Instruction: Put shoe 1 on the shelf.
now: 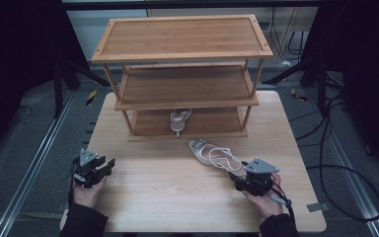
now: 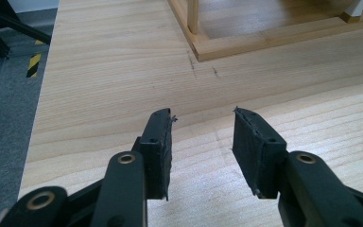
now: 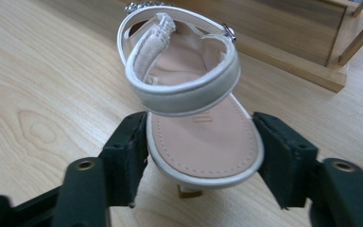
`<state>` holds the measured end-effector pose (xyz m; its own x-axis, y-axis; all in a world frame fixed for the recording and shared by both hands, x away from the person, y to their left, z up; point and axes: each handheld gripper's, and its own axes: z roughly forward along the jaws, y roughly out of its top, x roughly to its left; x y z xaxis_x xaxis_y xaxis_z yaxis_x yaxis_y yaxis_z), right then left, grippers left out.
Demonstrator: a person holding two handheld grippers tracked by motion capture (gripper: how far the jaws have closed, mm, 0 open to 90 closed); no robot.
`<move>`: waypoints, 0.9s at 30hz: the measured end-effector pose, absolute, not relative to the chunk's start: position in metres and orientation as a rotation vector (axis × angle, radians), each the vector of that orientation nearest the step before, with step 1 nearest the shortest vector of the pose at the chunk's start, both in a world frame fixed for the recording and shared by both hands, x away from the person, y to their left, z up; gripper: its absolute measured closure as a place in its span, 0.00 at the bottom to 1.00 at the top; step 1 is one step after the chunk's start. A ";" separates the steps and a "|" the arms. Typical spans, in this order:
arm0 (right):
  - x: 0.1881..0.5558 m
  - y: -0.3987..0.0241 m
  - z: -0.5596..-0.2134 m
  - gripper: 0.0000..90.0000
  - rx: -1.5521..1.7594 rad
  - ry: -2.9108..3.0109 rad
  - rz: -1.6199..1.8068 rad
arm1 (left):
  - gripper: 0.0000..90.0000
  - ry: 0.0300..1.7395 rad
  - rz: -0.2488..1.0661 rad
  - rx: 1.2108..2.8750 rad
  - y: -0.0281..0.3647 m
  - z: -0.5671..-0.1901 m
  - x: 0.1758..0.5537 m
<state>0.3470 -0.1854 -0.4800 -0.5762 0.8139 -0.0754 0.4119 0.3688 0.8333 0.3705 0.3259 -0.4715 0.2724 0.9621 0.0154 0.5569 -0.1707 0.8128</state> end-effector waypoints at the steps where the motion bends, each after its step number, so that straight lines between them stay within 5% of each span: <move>1: 0.345 -0.184 -0.479 0.44 1.067 2.157 1.112 | 0.63 1.374 0.724 1.835 0.326 -0.471 0.370; 8: 0.327 -0.171 -0.478 0.44 1.087 2.153 1.109 | 0.63 1.369 0.723 1.833 0.325 -0.471 0.370; 14: 0.340 -0.167 -0.483 0.26 1.118 2.116 1.126 | 0.63 1.371 0.712 1.832 0.326 -0.472 0.370; 23: 0.360 -0.149 -0.494 0.27 1.120 2.156 1.096 | 0.63 1.370 0.718 1.837 0.326 -0.472 0.371; 27: 0.364 -0.147 -0.498 0.37 1.145 2.145 1.102 | 0.63 1.371 0.717 1.840 0.326 -0.472 0.371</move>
